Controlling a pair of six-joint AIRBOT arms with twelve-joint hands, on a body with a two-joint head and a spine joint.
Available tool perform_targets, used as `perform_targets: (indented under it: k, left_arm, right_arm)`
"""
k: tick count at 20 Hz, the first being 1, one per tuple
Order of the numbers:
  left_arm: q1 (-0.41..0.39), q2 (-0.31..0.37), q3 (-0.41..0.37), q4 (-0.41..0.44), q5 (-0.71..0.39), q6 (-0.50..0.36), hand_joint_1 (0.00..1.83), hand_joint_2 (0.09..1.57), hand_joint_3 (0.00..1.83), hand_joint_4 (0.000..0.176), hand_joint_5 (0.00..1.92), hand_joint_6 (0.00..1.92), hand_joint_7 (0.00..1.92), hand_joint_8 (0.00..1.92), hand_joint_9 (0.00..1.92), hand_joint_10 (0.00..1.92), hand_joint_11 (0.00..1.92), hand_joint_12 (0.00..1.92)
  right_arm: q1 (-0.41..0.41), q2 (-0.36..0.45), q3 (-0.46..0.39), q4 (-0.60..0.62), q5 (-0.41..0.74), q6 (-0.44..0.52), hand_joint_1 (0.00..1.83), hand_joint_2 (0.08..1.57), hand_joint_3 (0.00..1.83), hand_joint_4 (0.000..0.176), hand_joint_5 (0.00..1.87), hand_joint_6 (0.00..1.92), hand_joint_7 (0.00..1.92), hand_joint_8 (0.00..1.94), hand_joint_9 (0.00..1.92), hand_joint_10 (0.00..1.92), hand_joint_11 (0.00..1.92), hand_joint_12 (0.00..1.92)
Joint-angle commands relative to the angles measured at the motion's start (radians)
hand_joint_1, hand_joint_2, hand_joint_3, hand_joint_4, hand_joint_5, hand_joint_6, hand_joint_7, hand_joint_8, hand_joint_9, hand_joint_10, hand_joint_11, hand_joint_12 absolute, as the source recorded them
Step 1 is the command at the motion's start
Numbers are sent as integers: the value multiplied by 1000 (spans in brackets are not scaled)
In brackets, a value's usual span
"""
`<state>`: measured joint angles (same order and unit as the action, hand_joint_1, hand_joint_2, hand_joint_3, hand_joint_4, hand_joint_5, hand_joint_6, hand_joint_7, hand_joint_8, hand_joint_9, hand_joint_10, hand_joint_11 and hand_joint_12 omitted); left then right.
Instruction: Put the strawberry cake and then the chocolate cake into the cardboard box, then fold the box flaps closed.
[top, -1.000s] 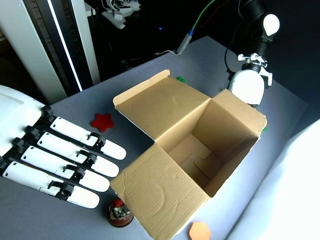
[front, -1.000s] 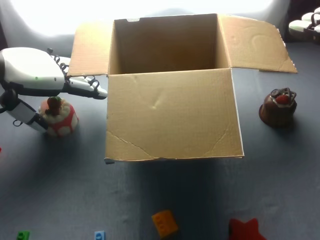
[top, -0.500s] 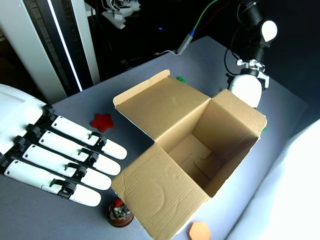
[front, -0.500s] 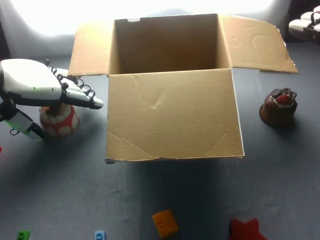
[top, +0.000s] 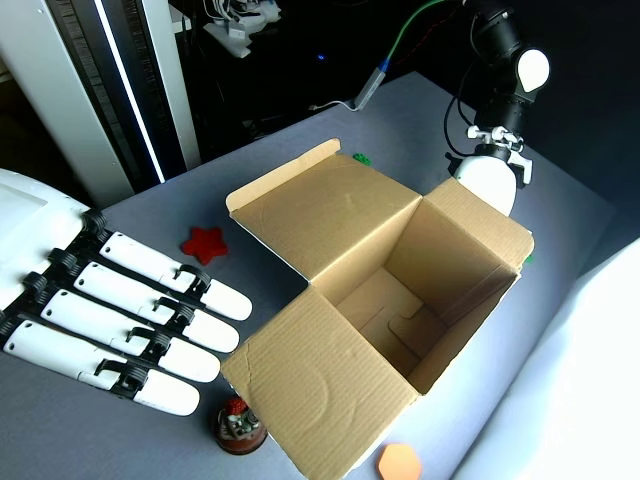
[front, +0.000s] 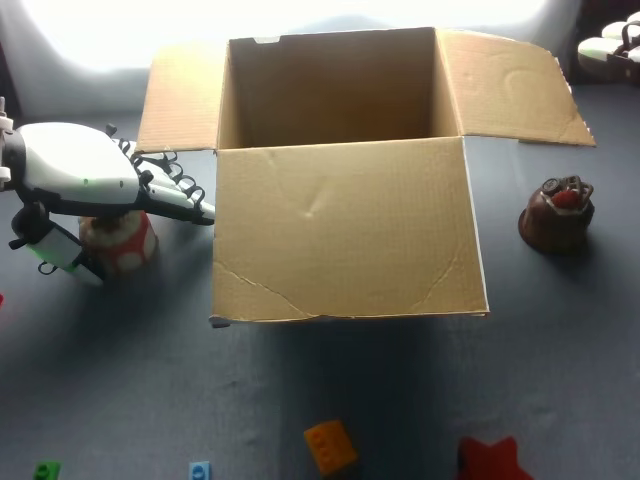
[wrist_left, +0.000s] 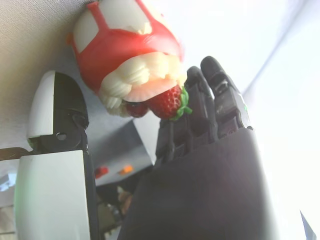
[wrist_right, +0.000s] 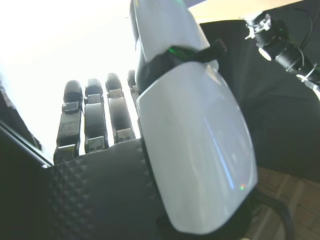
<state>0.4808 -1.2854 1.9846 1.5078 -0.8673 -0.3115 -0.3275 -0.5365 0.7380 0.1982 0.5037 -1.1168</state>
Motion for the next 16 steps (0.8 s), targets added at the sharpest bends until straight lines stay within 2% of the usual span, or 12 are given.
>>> perform_targets:
  k: [1, 4, 5, 6, 7, 8, 9, 10, 11, 12, 13, 16]
  left_arm:
    - [4, 2, 12, -59, -13, 8, 1225, 1023, 2, 29, 154, 3, 267, 5, 302, 13, 0, 795]
    - [14, 0, 23, -59, -15, 9, 1221, 1010, 0, 34, 213, 6, 331, 5, 410, 20, 2, 997]
    - [17, -1, 25, -61, -15, 11, 1240, 1037, 6, 39, 307, 18, 441, 18, 523, 46, 102, 1081]
    - [23, -1, 28, -64, -15, 11, 1274, 1049, 6, 16, 489, 51, 598, 45, 649, 85, 211, 1183]
    - [24, -1, 28, -65, -15, 12, 1274, 1049, 6, 16, 489, 51, 598, 45, 649, 85, 211, 1183]
    - [26, -1, 28, -65, -15, 12, 1242, 1081, 1, 0, 589, 37, 674, 65, 691, 273, 311, 1283]
    - [28, -1, 28, -65, -15, 13, 1218, 1091, 1, 0, 648, 38, 734, 113, 685, 518, 404, 1272]
    - [30, -1, 28, -68, -15, 13, 1417, 1145, 4, 0, 769, 74, 725, 1014, 843, 1155, 564, 1292]
    - [31, 0, 28, -70, -15, 13, 1417, 1145, 4, 0, 769, 74, 725, 1014, 843, 1155, 564, 1292]
    - [31, 1, 27, -72, -15, 13, 1368, 1168, 1, 0, 703, 973, 821, 1130, 940, 1261, 701, 1263]
    - [32, 3, 27, -73, -15, 13, 1363, 1162, 1, 0, 749, 1141, 892, 1092, 916, 1313, 753, 1260]
    - [32, 14, 19, -74, -17, 5, 1366, 1151, 0, 0, 804, 1105, 907, 1071, 910, 1304, 749, 1301]
  right_arm:
    - [7, 12, 3, 0, 122, -4, 1121, 1068, 0, 7, 93, 3, 58, 3, 65, 2, 0, 30]
    - [7, 11, 3, 0, 123, -4, 1110, 1081, 5, 2, 88, 0, 67, 3, 48, 0, 0, 0]
    - [7, 11, 3, 0, 123, -5, 1096, 1077, 2, 5, 93, 2, 69, 4, 47, 0, 0, 0]
    - [7, 11, 3, 0, 123, -5, 1091, 1066, 0, 8, 109, 8, 85, 8, 69, 9, 30, 15]
    - [7, 11, 3, 0, 123, -5, 1091, 1066, 0, 8, 109, 8, 85, 8, 69, 9, 30, 15]
    - [7, 11, 3, 0, 123, -5, 1100, 1073, 0, 11, 104, 5, 81, 5, 54, 2, 7, 9]
    - [7, 11, 3, 0, 123, -5, 1096, 1076, 2, 8, 115, 9, 86, 6, 60, 5, 6, 11]
    - [7, 11, 3, 0, 123, -5, 1098, 1075, 1, 10, 112, 7, 72, 0, 54, 2, 0, 9]
    - [6, 11, 3, 0, 123, -5, 1098, 1075, 1, 10, 112, 7, 72, 0, 54, 2, 0, 9]
    - [6, 11, 3, 0, 123, -5, 1119, 1069, 0, 7, 117, 9, 83, 5, 58, 3, 0, 6]
    - [6, 11, 3, 0, 123, -5, 1103, 1076, 2, 5, 113, 6, 72, 0, 61, 4, 13, 14]
    - [5, 11, 3, 0, 123, -5, 1084, 1079, 3, 9, 109, 3, 70, 0, 60, 3, 13, 21]
